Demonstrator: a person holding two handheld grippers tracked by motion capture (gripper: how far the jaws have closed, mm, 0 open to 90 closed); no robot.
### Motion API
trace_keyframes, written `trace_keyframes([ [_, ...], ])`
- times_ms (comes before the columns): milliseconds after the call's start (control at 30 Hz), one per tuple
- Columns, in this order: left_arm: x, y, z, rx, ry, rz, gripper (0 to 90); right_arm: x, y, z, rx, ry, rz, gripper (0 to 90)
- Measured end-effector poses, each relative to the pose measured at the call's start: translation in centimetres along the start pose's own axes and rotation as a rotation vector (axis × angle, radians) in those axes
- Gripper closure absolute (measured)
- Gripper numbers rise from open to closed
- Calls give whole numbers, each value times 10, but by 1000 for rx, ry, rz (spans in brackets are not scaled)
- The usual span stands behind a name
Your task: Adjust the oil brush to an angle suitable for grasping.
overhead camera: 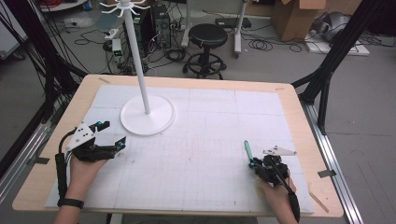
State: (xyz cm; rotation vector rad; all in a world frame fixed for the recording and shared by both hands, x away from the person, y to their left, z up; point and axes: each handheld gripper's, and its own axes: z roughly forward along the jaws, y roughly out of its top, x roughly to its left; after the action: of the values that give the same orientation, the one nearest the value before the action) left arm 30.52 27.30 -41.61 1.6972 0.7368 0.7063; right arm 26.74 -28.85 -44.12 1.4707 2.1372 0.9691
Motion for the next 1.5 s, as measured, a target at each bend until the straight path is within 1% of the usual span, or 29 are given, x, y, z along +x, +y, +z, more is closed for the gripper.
trace_keyframes([
  [100, 0, 0, 0, 0, 0, -3, 142, -1, 1, 0, 6, -1, -4, 808],
  [133, 0, 0, 0, 1, 1, -1, 143, 0, 1, -1, 6, -11, -5, 807],
  [167, 0, 0, 0, 0, 1, -1, 143, 3, 1, -1, 10, -29, -30, 801],
  [300, 0, 0, 0, 1, -1, -1, 143, 6, 0, 0, 21, -48, -30, 783],
  [367, -1, 0, 1, 2, -1, 2, 143, 7, -1, 1, 18, -61, -24, 779],
  [467, -1, 0, 1, 0, -3, 0, 143, 7, 0, 1, 19, -60, -25, 784],
  [500, -1, 0, 1, 0, -3, 0, 143, 8, 0, 1, 23, -67, -40, 797],
  [600, -1, 0, 0, -2, -3, -2, 143, 9, 0, 1, 18, -69, -39, 804],
  [767, 0, 1, 0, -3, -3, -2, 143, 5, 0, 1, 7, -44, -46, 822],
  [800, 0, 0, 0, -3, -2, -2, 143, 2, 2, 0, -6, -29, -41, 823],
  [833, 0, 0, 0, -3, -2, -2, 143, 2, 2, 0, -6, -29, -41, 823],
  [867, 0, 0, 0, -3, -3, -3, 143, -1, 6, -3, -14, -14, -37, 823],
  [900, 0, 0, 0, -2, -4, -4, 143, -1, 6, -3, -14, -14, -37, 823],
  [967, 0, 0, 0, 0, -4, -2, 143, -2, 11, -7, -26, 0, -42, 823],
  [1000, 0, 0, 0, 0, -5, 0, 143, -2, 17, -12, -41, 12, -51, 822],
  [1033, 0, 0, 0, -1, -7, 0, 143, -2, 17, -12, -41, 12, -51, 822],
  [1067, 0, 0, 0, -2, -6, 1, 143, -1, 23, -16, -57, 29, -51, 822],
  [1133, 0, 0, 0, -5, -4, -1, 143, -1, 25, -18, -64, 33, -56, 822],
  [1300, 1, 1, -1, -7, -5, 1, 143, -1, 33, -25, -100, 74, -49, 822],
  [1367, 0, 1, -1, -7, -5, 0, 143, -2, 38, -28, -116, 92, -55, 821],
  [1400, 0, 1, -1, -8, -6, -2, 143, -2, 38, -28, -116, 92, -55, 821],
  [1433, 0, 1, -1, -7, -6, -1, 143, -2, 42, -31, -131, 101, -60, 821],
  [1500, 0, 1, -1, -8, -7, -1, 143, -1, 44, -33, -141, 109, -63, 821],
])
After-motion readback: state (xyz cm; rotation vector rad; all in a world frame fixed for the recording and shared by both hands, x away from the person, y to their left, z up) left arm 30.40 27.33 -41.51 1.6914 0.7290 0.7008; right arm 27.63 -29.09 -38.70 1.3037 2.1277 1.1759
